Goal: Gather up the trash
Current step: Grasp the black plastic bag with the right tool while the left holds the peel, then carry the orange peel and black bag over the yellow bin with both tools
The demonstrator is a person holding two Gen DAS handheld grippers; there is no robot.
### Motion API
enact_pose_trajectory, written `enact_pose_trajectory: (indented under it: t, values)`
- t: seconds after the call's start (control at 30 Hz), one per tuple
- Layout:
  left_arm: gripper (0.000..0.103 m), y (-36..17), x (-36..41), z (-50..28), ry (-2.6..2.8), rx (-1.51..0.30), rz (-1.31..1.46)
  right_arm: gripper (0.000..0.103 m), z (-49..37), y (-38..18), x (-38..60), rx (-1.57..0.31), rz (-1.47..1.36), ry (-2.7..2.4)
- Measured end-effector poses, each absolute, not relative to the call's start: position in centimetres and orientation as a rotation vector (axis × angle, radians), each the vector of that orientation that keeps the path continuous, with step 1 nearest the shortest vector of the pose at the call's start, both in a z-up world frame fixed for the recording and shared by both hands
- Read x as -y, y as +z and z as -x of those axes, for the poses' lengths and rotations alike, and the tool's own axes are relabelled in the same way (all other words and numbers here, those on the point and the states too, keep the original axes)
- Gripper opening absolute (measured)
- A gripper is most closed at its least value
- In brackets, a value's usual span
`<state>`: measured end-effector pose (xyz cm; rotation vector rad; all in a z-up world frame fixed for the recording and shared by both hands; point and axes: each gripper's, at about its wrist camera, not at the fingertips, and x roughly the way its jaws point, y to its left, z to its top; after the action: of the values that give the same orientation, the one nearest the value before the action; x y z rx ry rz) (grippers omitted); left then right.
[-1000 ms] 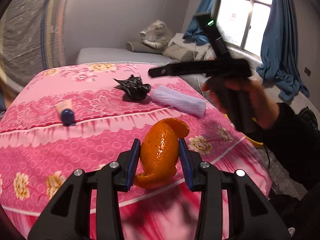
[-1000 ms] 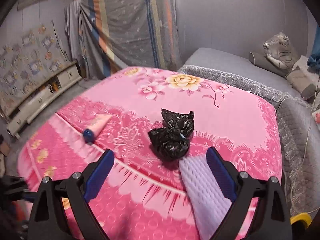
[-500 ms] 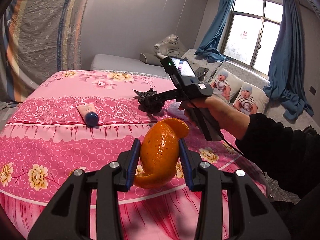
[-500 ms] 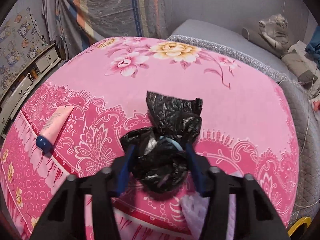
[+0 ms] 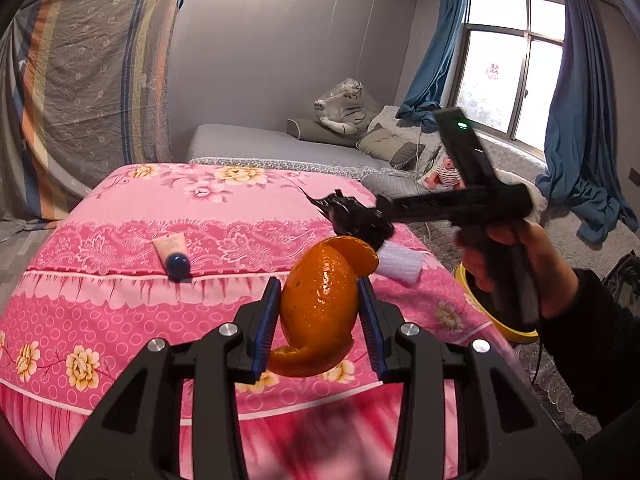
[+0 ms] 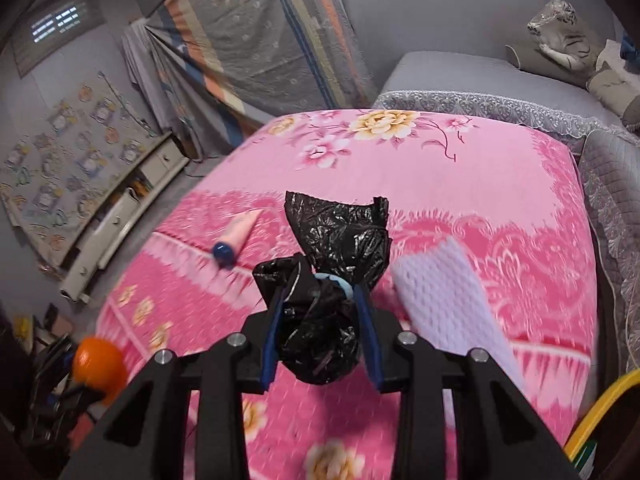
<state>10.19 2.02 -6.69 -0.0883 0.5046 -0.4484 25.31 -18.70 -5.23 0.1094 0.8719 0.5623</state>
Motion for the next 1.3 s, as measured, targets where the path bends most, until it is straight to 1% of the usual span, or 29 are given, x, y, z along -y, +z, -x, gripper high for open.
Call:
enact_pose_trajectory:
  t: [0.23,0.63,1.1,1.3]
  values:
    - [0.037,-3.7,2.3,-9.6,-0.504,-0.467,0.05,0.032,-17.6,-3.1,24.8,-0.805,-0.223,0.574]
    - [0.037,0.2,11.6,-9.0,-0.628,-0.445,-0.028,0.032,-9.4,-0.5,36.5,-0.622,-0.377,0.402]
    - [0.037,1.6,21.4,-8.5,-0.784,-0.413,-0.096,0.032,-3.6,-1.8,47.2,-0.503,-0.483,0.101]
    - [0.037,1.5,25.0,-8.1,-0.827,-0.399,-0.121,0.032,-2.6,-3.1,50.5,-0.493,-0.507,0.011]
